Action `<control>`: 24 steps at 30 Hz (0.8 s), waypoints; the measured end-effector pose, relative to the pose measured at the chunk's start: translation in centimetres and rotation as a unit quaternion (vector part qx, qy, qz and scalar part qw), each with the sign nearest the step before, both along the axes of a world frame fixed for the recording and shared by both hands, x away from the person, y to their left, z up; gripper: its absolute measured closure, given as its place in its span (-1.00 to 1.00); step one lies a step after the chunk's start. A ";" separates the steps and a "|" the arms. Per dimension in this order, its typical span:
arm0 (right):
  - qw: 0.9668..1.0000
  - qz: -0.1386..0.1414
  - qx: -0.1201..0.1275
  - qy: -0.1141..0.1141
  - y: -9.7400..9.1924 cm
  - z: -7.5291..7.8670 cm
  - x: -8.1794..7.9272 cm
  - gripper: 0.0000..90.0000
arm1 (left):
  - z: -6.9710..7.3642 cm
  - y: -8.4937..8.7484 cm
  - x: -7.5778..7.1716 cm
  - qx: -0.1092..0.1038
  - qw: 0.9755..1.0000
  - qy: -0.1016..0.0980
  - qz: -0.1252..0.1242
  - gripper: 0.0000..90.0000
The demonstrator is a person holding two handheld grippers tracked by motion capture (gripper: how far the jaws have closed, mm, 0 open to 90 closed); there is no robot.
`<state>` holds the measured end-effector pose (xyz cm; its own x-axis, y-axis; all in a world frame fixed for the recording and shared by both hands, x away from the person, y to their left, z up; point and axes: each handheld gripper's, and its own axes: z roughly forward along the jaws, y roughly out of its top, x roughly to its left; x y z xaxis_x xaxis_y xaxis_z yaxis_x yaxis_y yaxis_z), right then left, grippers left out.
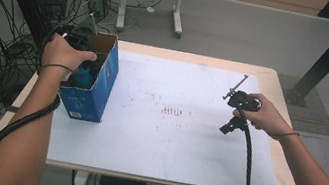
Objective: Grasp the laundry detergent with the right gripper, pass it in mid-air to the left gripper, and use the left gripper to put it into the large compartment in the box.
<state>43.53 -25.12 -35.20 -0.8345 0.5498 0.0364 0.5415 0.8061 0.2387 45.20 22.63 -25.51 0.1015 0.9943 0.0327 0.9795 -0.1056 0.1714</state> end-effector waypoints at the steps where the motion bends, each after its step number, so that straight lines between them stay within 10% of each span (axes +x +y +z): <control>1: 1.000 0.000 -0.001 0.001 0.0 0.0 0.0 -0.91 | -0.1 0.0 0.0 0.001 1.000 -0.001 0.000 -0.17; 24: 1.000 -0.004 0.001 0.006 -0.1 0.0 -0.1 -0.91 | -1.8 0.4 -0.1 -0.014 1.000 -0.001 0.005 -0.17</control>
<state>43.45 -25.26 -35.23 -0.8294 0.5566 0.0478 0.5511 0.8011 0.2335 45.09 23.02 -27.28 0.0907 0.9959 0.0043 0.9803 -0.0900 0.1759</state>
